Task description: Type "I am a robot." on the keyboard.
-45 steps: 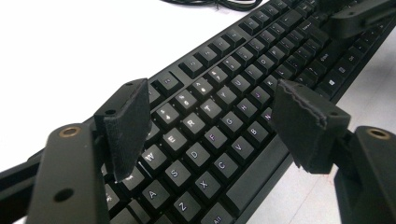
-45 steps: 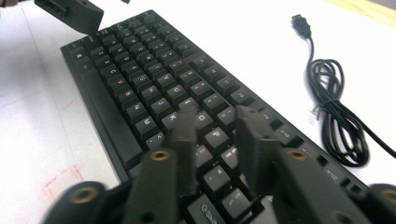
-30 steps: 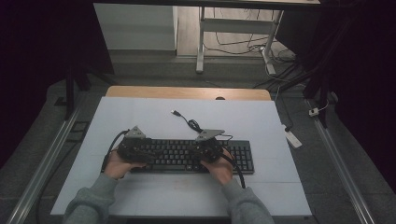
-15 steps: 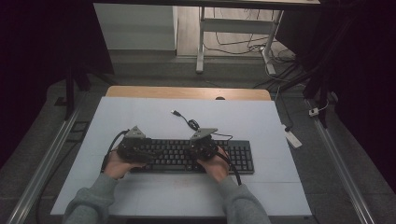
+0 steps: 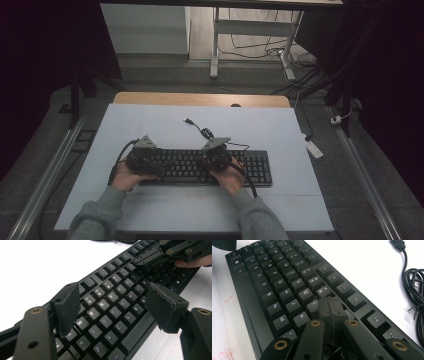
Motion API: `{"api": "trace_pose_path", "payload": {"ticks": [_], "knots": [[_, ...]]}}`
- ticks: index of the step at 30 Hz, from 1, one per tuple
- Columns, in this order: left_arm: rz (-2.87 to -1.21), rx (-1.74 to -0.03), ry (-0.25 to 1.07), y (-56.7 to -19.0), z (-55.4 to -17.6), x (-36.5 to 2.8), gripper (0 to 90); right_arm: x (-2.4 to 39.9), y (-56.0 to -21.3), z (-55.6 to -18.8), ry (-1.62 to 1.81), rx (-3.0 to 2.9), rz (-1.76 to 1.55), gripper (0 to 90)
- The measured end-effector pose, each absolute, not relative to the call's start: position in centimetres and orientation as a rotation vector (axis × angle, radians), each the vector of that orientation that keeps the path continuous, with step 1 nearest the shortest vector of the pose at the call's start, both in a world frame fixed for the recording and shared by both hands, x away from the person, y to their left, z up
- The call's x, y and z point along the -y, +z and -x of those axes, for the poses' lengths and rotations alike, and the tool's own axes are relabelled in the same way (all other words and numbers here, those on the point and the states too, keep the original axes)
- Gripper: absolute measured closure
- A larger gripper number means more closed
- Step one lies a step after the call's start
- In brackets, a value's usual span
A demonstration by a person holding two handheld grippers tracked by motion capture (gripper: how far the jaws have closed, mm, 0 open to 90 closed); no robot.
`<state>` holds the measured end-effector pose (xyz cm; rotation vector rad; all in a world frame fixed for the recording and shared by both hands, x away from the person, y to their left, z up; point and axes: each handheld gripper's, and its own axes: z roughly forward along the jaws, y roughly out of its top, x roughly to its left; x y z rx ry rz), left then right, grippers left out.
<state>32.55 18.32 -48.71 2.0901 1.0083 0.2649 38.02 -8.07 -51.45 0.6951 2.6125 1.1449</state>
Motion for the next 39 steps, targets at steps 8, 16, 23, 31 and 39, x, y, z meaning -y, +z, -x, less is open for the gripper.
{"api": "trace_pose_path", "payload": {"ticks": [8,16,23,31,39], "knots": [[-2.094,-1.007,0.266,-48.8,-32.6,-18.3,27.8,8.1,-51.4,-37.9,1.15,-2.608,-0.68,89.6],[-2.087,-1.01,0.265,-48.8,-32.7,-18.4,27.8,9.6,-50.1,-37.0,1.233,-2.566,-0.698,85.9],[-2.084,-1.01,0.265,-48.9,-32.9,-18.4,27.9,12.1,-49.7,-35.8,1.263,-2.524,-0.737,73.1],[-2.075,-1.01,0.27,-48.8,-32.8,-18.5,28.2,15.7,-49.3,-34.2,1.282,-2.467,-0.766,64.5],[-2.074,-1.006,0.287,-48.8,-32.8,-18.4,28.6,19.1,-49.3,-32.9,1.266,-2.422,-0.803,60.2]]}}
